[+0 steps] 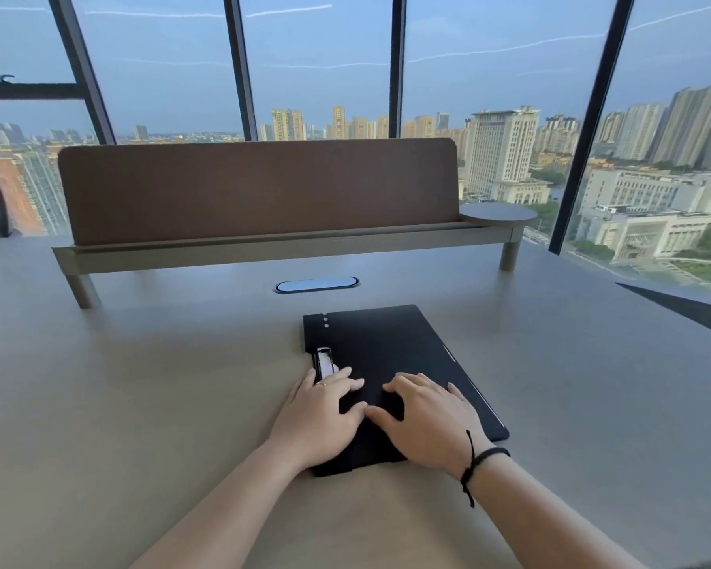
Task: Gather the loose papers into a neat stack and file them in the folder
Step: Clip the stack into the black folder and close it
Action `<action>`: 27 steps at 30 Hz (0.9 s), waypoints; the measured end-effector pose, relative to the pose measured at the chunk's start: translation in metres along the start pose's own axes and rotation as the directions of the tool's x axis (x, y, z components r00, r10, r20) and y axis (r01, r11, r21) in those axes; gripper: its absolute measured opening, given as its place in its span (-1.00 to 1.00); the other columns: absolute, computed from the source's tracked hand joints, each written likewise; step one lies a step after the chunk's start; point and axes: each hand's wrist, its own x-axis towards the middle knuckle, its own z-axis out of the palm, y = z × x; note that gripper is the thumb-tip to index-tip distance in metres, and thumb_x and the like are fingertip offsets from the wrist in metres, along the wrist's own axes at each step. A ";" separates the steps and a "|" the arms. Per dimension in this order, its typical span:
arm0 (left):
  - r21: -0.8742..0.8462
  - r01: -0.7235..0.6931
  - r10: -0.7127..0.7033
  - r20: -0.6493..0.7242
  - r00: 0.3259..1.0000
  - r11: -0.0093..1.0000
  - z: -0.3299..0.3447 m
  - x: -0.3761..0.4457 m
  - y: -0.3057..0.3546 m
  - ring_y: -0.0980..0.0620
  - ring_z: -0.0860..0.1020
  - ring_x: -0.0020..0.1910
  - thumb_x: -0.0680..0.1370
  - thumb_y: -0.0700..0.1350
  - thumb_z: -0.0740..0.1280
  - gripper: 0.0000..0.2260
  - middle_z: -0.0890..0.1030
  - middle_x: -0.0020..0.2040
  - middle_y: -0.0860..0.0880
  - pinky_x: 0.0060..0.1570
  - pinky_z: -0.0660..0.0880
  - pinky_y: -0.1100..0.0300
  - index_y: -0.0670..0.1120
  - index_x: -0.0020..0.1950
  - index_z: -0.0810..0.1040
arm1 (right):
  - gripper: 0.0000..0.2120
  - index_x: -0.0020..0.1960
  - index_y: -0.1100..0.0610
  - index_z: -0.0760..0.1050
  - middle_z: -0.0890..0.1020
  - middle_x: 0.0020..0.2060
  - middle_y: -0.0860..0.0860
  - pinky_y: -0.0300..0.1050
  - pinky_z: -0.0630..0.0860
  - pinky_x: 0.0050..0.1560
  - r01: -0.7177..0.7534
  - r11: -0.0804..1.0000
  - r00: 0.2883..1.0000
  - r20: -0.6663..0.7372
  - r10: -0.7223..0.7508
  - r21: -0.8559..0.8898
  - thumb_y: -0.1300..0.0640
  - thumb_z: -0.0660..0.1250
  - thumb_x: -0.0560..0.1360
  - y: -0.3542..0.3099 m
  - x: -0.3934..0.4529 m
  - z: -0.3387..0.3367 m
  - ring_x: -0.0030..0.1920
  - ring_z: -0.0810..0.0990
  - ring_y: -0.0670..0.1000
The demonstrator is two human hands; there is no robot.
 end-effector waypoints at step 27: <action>0.031 -0.262 0.259 0.074 0.963 0.965 0.173 0.258 0.250 -0.04 0.17 0.56 0.49 0.29 0.16 -0.57 0.32 0.55 0.20 0.53 0.08 -0.05 0.35 0.36 0.42 | -0.49 0.30 -0.16 0.50 0.49 0.44 -0.09 0.34 0.10 0.51 -0.409 0.912 0.882 -0.250 0.400 0.015 -0.40 0.08 0.53 0.340 0.144 -0.090 0.48 0.38 -0.01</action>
